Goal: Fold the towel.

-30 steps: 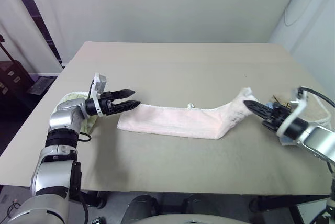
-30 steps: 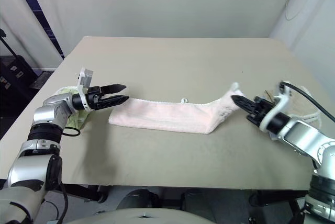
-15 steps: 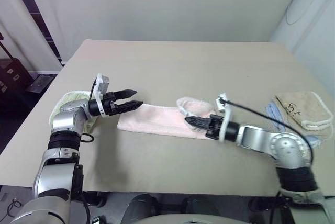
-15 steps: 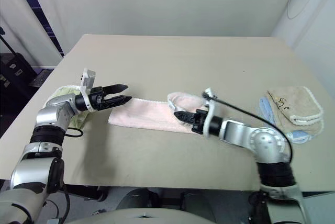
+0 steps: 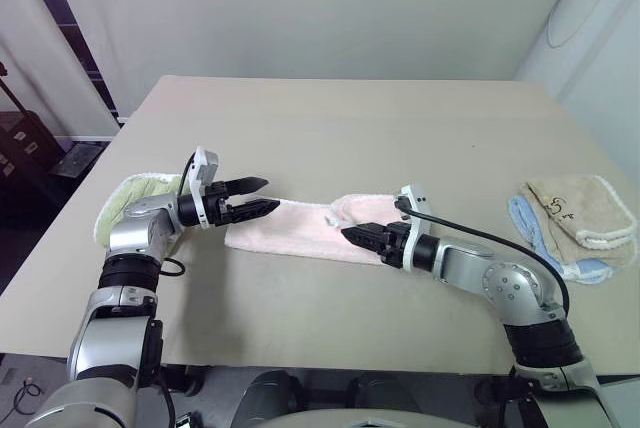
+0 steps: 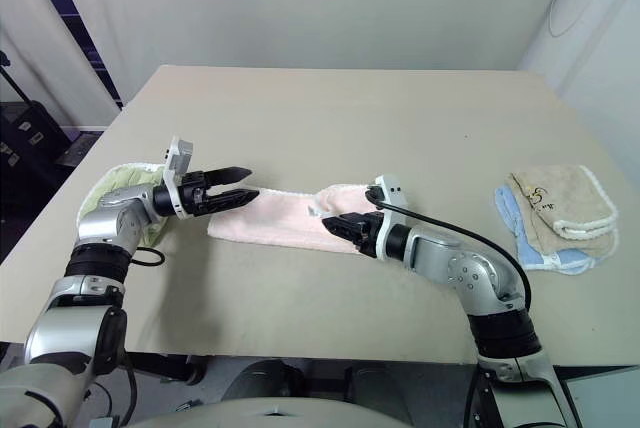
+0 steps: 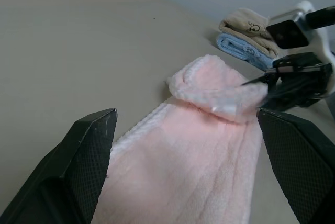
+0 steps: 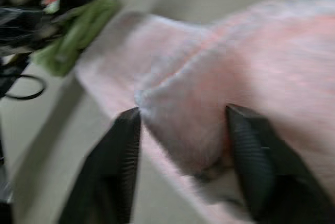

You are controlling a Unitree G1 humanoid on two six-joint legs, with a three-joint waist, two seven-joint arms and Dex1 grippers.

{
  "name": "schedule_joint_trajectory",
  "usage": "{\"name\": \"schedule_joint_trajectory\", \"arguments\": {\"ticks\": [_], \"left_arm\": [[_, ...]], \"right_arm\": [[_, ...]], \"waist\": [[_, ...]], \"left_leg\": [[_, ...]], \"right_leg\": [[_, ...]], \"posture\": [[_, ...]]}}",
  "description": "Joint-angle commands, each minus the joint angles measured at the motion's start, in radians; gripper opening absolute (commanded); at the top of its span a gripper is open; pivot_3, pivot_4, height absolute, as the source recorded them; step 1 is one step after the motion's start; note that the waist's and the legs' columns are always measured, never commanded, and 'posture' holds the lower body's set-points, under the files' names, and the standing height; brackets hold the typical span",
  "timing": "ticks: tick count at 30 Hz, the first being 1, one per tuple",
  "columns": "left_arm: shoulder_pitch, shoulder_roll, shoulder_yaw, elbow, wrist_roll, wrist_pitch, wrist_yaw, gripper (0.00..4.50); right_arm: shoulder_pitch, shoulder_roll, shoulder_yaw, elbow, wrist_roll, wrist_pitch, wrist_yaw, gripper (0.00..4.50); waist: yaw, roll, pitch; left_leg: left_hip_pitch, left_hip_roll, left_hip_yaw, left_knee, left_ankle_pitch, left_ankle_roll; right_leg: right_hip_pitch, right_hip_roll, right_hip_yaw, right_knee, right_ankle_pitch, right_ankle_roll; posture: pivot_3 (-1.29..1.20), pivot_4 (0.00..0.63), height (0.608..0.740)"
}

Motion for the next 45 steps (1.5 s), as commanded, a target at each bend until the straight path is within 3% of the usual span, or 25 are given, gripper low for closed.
{"name": "schedule_joint_trajectory", "arguments": {"ticks": [1,2,3,6,14,19,26,31,37,45], "left_arm": [[-0.047,-0.002,-0.001,0.004,0.0,-0.019,-0.002,4.5],[-0.054,-0.007,-0.003,0.01,0.001,-0.021,-0.001,4.5],[-0.06,-0.012,-0.006,0.013,0.002,-0.024,-0.008,4.5],[-0.089,-0.031,0.0,-0.002,-0.021,-0.002,-0.018,4.5],[-0.152,-0.154,-0.072,0.013,0.026,-0.068,-0.006,4.5],[-0.225,-0.252,-0.116,0.128,0.077,-0.138,0.03,4.5],[-0.304,-0.364,-0.174,0.382,0.221,-0.333,0.124,2.09],[-0.274,-0.345,-0.268,0.445,0.339,-0.427,0.075,0.17],[-0.228,-0.292,-0.3,0.433,0.37,-0.428,-0.056,0.04],[-0.222,-0.297,-0.289,0.431,0.372,-0.455,-0.041,0.04]], "right_arm": [[-0.022,0.025,-0.014,-0.036,-0.004,0.012,0.017,4.04],[-0.023,0.029,-0.023,-0.044,0.014,0.021,0.03,4.42],[-0.026,0.035,-0.044,-0.05,0.039,0.029,0.036,4.48],[-0.014,0.053,-0.15,-0.084,0.106,-0.028,0.076,4.48],[0.01,0.001,-0.244,-0.027,-0.001,-0.18,0.204,4.48],[0.002,0.016,-0.212,0.07,-0.114,-0.279,0.291,2.85],[-0.056,0.076,-0.132,0.332,-0.308,-0.392,0.324,0.14],[-0.054,0.11,-0.071,0.473,-0.445,-0.47,0.327,0.0],[-0.024,0.128,-0.046,0.458,-0.512,-0.517,0.35,0.0],[-0.036,0.092,-0.064,0.424,-0.547,-0.542,0.39,0.0]], "waist": [[0.0,0.0,0.0],[0.0,0.0,0.0],[0.0,0.0,0.0],[0.004,0.0,0.0],[0.003,0.0,0.0],[0.003,0.0,0.0],[0.003,0.0,0.0],[-0.002,0.0,0.0],[-0.003,-0.001,-0.002],[0.001,-0.001,-0.002]], "left_leg": [[0.0,0.0,0.0,0.0,0.0,0.0],[0.0,0.0,0.0,0.0,0.0,0.0],[0.0,0.0,0.0,0.0,0.0,0.0],[0.0,0.0,0.0,0.0,0.0,0.0],[0.001,0.0,0.0,0.001,0.0,0.0],[0.001,0.0,0.0,0.001,0.0,0.0],[0.001,0.0,0.0,0.002,0.001,0.0],[0.001,0.0,0.001,0.002,0.001,0.0],[0.006,0.0,0.0,0.002,0.001,-0.002],[0.006,0.0,0.0,0.002,0.0,-0.004]], "right_leg": [[0.0,0.0,0.0,0.0,0.0,0.0],[0.0,0.0,0.0,0.0,0.0,0.0],[0.0,0.0,0.0,0.0,0.0,0.0],[0.0,0.0,0.0,0.0,0.0,0.0],[0.001,-0.001,-0.001,0.0,0.001,0.001],[0.001,0.0,-0.001,0.001,0.001,0.002],[0.001,0.0,-0.001,0.002,0.002,0.003],[0.0,0.001,-0.001,0.003,0.002,0.003],[0.004,-0.001,-0.001,0.004,0.003,0.0],[0.004,-0.002,-0.001,0.004,0.003,0.0]], "posture": [[0.0,0.0,0.74],[0.0,0.0,0.74],[0.0,0.0,0.74],[0.0,0.0,0.74],[0.0,0.0,0.74],[0.0,0.0,0.74],[0.0,0.0,0.74],[0.0,0.0,0.74],[0.0,0.0,0.74],[0.0,0.0,0.74]]}}
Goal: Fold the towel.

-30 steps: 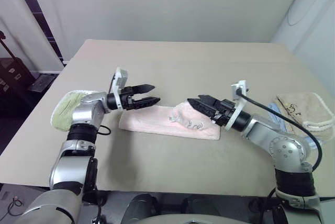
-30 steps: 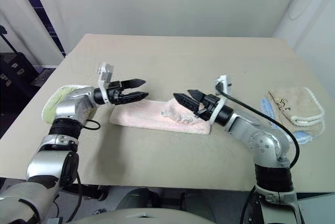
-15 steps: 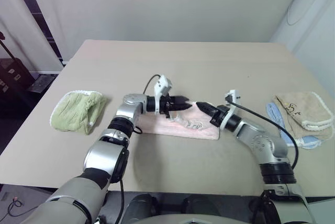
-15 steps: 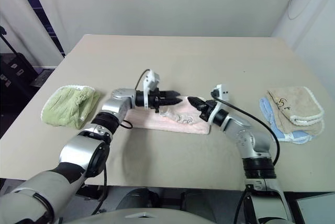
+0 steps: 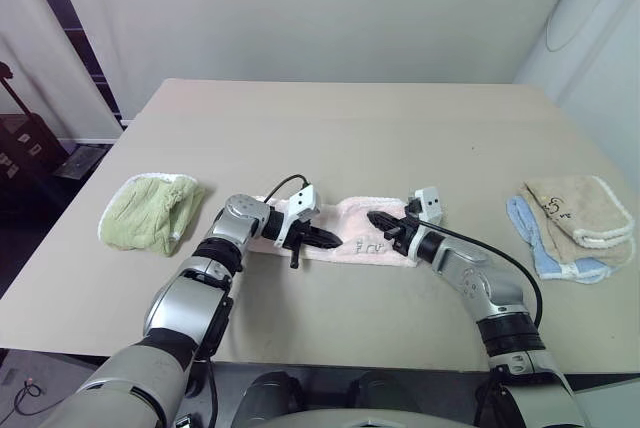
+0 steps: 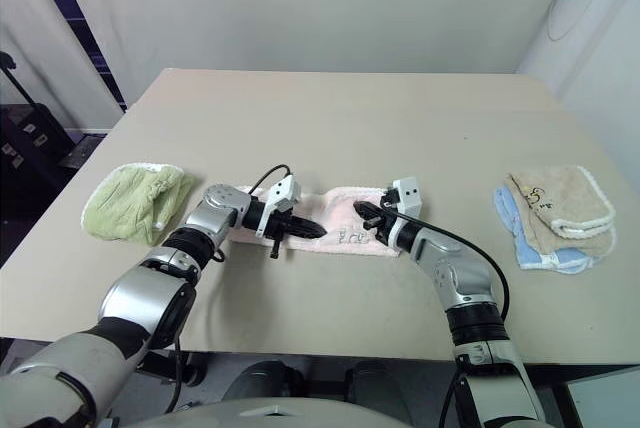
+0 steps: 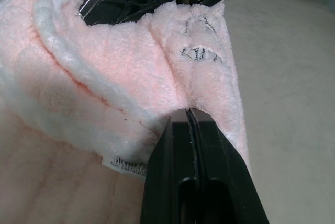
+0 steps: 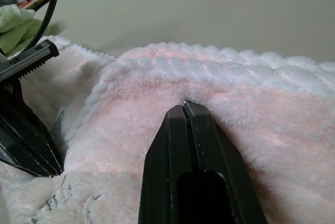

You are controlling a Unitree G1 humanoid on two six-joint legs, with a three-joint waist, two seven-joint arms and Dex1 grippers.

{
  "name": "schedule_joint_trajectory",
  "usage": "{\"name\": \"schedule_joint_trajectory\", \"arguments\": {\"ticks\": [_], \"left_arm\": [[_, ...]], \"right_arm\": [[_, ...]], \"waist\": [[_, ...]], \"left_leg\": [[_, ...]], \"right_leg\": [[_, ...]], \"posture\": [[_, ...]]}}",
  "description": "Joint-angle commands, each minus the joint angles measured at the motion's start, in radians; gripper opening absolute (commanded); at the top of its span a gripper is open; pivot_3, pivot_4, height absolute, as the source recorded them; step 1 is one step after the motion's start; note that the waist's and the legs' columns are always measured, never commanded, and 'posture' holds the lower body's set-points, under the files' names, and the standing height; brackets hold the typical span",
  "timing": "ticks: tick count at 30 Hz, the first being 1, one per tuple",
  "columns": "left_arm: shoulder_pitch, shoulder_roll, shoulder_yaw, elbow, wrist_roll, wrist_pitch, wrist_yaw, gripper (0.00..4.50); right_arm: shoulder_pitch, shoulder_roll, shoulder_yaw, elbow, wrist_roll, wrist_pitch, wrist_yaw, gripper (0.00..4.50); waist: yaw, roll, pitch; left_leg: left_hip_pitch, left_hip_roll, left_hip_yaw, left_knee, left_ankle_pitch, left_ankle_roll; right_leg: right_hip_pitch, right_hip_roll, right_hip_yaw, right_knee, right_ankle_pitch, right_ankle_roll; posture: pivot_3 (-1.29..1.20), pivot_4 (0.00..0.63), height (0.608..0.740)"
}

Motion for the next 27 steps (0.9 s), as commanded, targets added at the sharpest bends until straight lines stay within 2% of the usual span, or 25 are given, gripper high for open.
{"name": "schedule_joint_trajectory", "arguments": {"ticks": [1,6,11,12,14,16,25,27], "left_arm": [[-0.005,-0.013,0.013,-0.021,-0.007,-0.008,-0.002,0.04],[-0.026,0.002,0.127,-0.155,-0.188,0.224,-0.173,0.04],[0.007,0.094,0.172,-0.363,-0.278,0.445,-0.187,0.04],[0.018,0.123,0.182,-0.4,-0.29,0.478,-0.18,0.2],[0.041,0.185,0.201,-0.451,-0.305,0.542,-0.151,0.59],[0.067,0.24,0.215,-0.494,-0.322,0.615,-0.131,1.2],[0.255,0.447,0.328,-0.729,-0.456,0.996,0.027,4.47],[0.297,0.471,0.36,-0.783,-0.492,1.074,0.073,4.47]], "right_arm": [[-0.001,-0.024,-0.023,-0.065,0.018,0.006,0.051,0.0],[0.024,-0.05,-0.128,-0.28,0.236,0.136,0.147,0.0],[0.064,-0.068,-0.151,-0.438,0.341,0.235,0.14,0.0],[0.072,-0.071,-0.15,-0.462,0.348,0.249,0.13,0.0],[0.091,-0.071,-0.146,-0.501,0.355,0.265,0.111,0.0],[0.103,-0.066,-0.146,-0.521,0.357,0.278,0.089,0.0],[0.104,-0.007,-0.138,-0.486,0.38,0.359,-0.012,0.0],[0.09,0.012,-0.146,-0.465,0.41,0.391,-0.027,0.0]], "waist": [[0.002,0.0,0.0],[0.0,0.0,0.0],[-0.006,0.0,0.0],[-0.006,0.0,0.0],[-0.008,0.001,0.0],[-0.007,0.001,0.0],[-0.004,0.001,0.0],[-0.004,0.001,0.0]], "left_leg": [[0.0,0.0,0.0,0.0,0.0,0.0],[-0.007,0.0,0.0,0.0,0.002,0.002],[-0.006,0.0,-0.001,0.0,0.002,0.002],[-0.006,0.0,-0.001,0.0,0.002,0.002],[-0.005,0.0,-0.001,-0.001,0.002,0.001],[-0.004,0.0,-0.001,-0.001,0.002,0.001],[-0.003,0.0,-0.001,0.0,0.002,-0.001],[-0.003,0.0,-0.001,0.0,0.001,-0.002]], "right_leg": [[0.0,0.0,0.0,0.0,0.0,0.0],[-0.006,0.0,-0.001,0.001,0.0,0.001],[-0.006,0.001,-0.001,0.001,0.0,0.001],[-0.006,0.001,-0.001,0.001,0.0,0.001],[-0.006,0.001,-0.001,0.002,0.0,0.0],[-0.005,0.001,-0.001,0.002,0.0,0.0],[-0.003,0.0,-0.001,0.001,0.0,0.0],[-0.003,0.0,-0.001,0.001,0.0,0.0]], "posture": [[0.0,0.0,0.74],[0.0,0.0,0.74],[0.0,0.0,0.74],[0.0,0.0,0.74],[0.0,0.0,0.74],[0.0,0.0,0.74],[0.0,0.0,0.74],[0.0,0.0,0.74]]}}
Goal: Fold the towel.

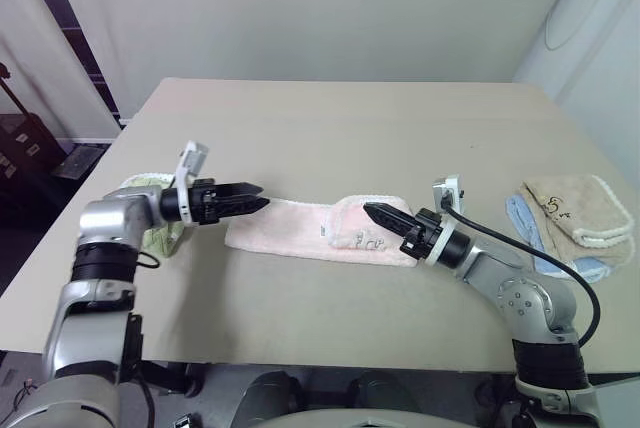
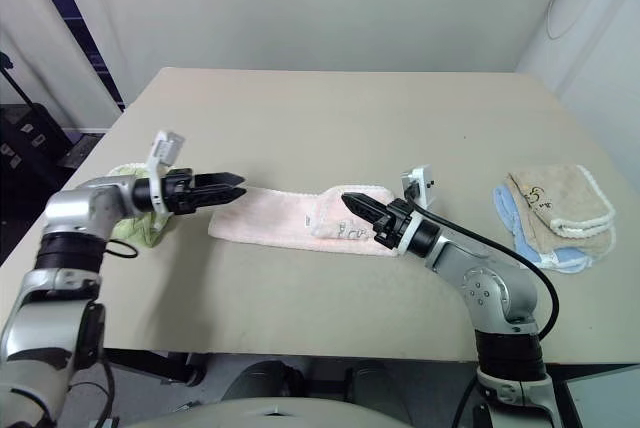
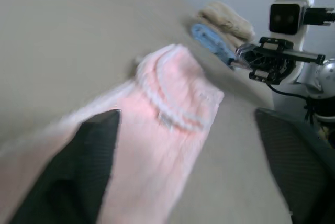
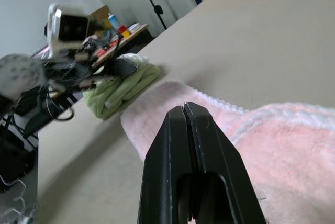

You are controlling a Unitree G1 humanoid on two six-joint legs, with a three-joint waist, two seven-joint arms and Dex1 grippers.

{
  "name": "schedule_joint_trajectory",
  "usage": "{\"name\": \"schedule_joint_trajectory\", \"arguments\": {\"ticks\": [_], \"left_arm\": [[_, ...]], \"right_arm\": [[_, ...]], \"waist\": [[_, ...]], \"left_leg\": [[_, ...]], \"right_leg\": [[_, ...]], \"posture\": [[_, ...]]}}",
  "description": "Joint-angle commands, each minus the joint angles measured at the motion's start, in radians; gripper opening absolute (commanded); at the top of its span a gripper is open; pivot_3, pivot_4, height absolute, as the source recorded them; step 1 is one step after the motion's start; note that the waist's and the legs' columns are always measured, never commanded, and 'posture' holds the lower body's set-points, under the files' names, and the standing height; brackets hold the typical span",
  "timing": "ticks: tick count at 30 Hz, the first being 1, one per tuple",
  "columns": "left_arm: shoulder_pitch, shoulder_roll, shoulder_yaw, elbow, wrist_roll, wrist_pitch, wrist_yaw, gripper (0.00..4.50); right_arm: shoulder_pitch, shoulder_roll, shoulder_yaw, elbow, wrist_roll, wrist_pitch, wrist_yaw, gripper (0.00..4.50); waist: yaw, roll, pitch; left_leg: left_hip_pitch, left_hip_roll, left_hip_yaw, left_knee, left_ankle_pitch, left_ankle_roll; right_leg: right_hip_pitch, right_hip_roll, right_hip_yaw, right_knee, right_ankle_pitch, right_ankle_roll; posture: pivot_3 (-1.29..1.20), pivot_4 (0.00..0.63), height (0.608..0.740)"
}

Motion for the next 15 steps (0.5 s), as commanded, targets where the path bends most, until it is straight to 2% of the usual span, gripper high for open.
{"name": "schedule_joint_trajectory", "arguments": {"ticks": [1,7,11,15], "left_arm": [[0.04,0.038,0.074,-0.113,-0.087,0.149,0.077,4.47],[0.148,0.125,0.128,-0.215,-0.188,0.453,0.194,4.47],[0.175,0.157,0.123,-0.214,-0.192,0.535,0.278,4.47],[0.172,0.159,0.066,-0.213,-0.176,0.619,0.374,4.47]], "right_arm": [[-0.039,0.031,-0.023,0.018,0.063,0.045,-0.031,0.0],[-0.109,0.049,-0.032,0.114,0.107,0.141,-0.06,0.0],[-0.146,0.05,-0.04,0.14,0.125,0.168,-0.065,0.0],[-0.173,0.045,-0.053,0.173,0.125,0.182,-0.064,0.0]], "waist": [[0.001,0.0,0.0],[-0.004,0.0,0.0],[-0.002,0.0,0.0],[-0.001,0.0,0.0]], "left_leg": [[0.0,0.0,0.0,0.0,0.0,0.0],[0.002,0.0,0.0,0.0,0.0,-0.002],[0.003,0.0,0.0,-0.001,0.0,-0.003],[0.004,0.0,0.0,-0.002,0.0,-0.003]], "right_leg": [[0.0,0.0,0.0,0.0,0.0,0.0],[0.001,0.0,0.0,0.0,-0.001,-0.004],[0.001,0.0,0.0,0.0,-0.001,-0.004],[0.001,-0.001,0.0,0.0,-0.001,-0.004]], "posture": [[0.0,0.0,0.74],[0.0,0.0,0.74],[0.0,0.0,0.74],[0.0,0.0,0.74]]}}
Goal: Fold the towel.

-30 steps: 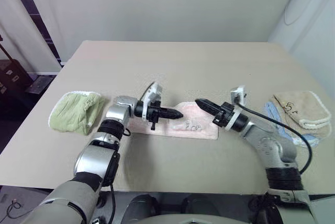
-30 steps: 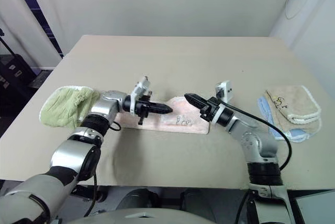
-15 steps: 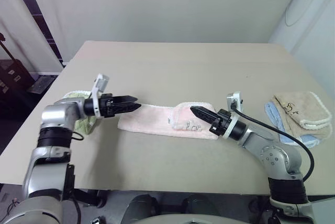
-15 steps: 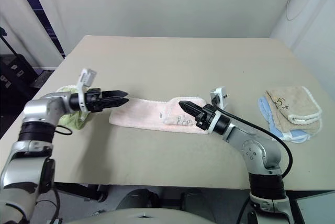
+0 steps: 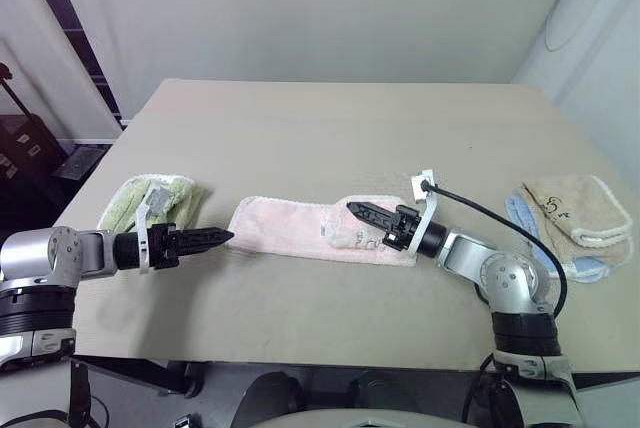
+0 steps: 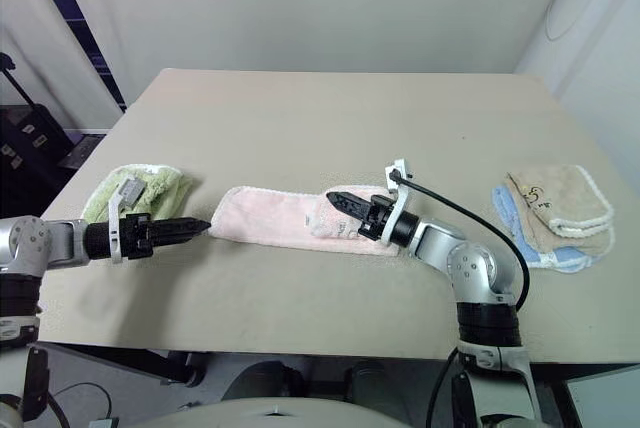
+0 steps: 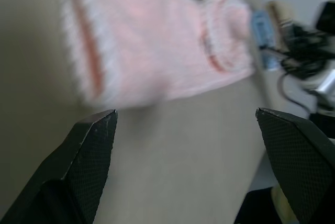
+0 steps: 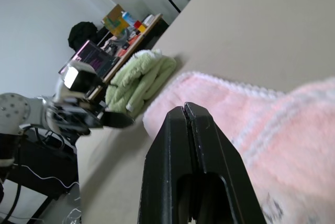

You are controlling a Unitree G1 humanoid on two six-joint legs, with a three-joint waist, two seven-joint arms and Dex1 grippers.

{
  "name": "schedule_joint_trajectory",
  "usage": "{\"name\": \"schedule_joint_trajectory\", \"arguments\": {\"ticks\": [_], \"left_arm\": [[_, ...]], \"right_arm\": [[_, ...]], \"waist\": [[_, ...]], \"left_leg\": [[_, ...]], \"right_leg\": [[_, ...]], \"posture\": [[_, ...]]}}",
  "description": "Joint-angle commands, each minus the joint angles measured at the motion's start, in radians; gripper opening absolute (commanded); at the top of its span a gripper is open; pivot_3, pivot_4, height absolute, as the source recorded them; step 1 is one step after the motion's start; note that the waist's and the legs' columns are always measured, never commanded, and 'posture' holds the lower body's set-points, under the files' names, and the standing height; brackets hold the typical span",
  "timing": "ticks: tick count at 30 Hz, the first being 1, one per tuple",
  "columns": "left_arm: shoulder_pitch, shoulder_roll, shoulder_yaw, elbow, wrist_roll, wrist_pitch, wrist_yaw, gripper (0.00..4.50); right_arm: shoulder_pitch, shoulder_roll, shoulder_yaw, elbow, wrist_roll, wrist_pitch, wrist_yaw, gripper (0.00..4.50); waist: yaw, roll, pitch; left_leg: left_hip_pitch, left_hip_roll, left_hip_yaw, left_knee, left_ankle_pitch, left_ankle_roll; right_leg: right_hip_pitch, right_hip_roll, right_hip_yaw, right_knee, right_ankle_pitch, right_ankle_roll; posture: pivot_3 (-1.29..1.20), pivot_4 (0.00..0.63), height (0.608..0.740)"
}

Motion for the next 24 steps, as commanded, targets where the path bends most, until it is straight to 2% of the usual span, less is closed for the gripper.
{"name": "schedule_joint_trajectory", "arguments": {"ticks": [1,10,17,24], "left_arm": [[-0.015,0.003,-0.028,-0.013,0.005,0.059,0.074,4.47],[-0.132,-0.119,0.018,0.166,0.046,0.034,0.287,4.47],[-0.194,-0.143,0.007,0.256,0.062,-0.019,0.333,4.47],[-0.255,-0.176,0.005,0.337,0.048,-0.041,0.343,4.47]], "right_arm": [[-0.03,0.0,-0.03,0.014,0.023,0.006,-0.001,0.0],[-0.016,0.029,-0.043,0.015,0.006,-0.017,-0.033,0.0],[-0.009,0.021,-0.065,0.009,0.009,-0.023,-0.053,0.0],[0.003,0.023,-0.074,-0.004,0.003,-0.027,-0.07,0.0]], "waist": [[-0.001,0.0,0.0],[0.009,0.004,-0.002],[0.004,0.004,-0.002],[0.003,0.004,-0.001]], "left_leg": [[0.001,0.0,0.0,0.0,0.0,0.0],[0.006,0.0,0.002,-0.004,0.0,0.0],[0.008,0.0,0.012,-0.013,0.001,-0.003],[0.009,0.001,0.012,-0.019,0.003,-0.006]], "right_leg": [[0.0,0.0,0.0,-0.001,0.0,0.0],[0.003,-0.004,-0.002,-0.001,0.001,-0.002],[0.004,-0.017,-0.011,-0.003,0.007,-0.007],[0.003,-0.022,-0.022,-0.004,0.013,-0.013]], "posture": [[0.0,0.0,0.74],[0.0,0.0,0.74],[0.0,0.0,0.74],[0.0,0.0,0.74]]}}
